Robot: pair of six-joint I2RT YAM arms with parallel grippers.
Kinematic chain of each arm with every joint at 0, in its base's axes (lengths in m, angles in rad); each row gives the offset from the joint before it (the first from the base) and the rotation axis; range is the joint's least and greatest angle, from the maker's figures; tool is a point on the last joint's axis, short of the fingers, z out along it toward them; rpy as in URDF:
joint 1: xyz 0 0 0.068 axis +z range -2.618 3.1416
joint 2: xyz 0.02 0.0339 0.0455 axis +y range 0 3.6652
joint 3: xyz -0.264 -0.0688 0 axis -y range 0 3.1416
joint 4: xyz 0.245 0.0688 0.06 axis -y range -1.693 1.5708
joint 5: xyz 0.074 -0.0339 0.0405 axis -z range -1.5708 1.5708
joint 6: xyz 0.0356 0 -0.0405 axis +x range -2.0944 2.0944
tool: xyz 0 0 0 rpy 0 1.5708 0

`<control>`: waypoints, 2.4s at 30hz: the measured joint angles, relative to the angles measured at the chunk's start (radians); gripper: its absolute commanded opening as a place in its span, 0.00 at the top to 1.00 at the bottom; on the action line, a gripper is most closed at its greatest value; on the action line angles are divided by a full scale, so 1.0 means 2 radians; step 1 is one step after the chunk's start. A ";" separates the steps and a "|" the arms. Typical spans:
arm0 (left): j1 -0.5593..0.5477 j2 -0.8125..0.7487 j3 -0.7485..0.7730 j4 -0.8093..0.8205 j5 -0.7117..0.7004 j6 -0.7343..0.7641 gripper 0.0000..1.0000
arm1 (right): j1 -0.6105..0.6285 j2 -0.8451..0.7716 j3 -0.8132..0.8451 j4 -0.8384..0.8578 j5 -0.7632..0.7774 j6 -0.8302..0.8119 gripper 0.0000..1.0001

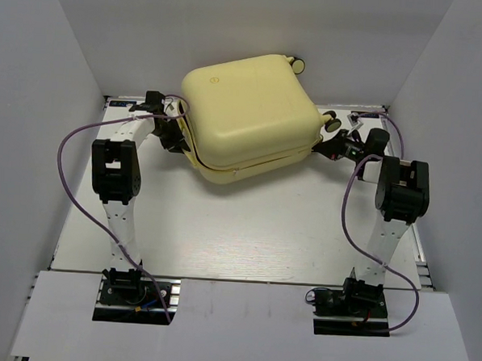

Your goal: Pack the luggage

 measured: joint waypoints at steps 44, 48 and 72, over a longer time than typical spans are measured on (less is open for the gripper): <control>0.026 0.060 0.116 -0.066 -0.030 0.045 1.00 | 0.076 0.163 0.282 -0.062 0.042 -0.086 1.00; 0.041 0.075 0.141 -0.059 -0.035 0.066 0.95 | 0.095 0.057 0.117 -0.021 0.077 -0.112 1.00; 0.071 0.001 0.153 -0.130 -0.199 0.074 0.00 | 0.206 -0.185 -0.168 -0.026 0.201 -0.142 1.00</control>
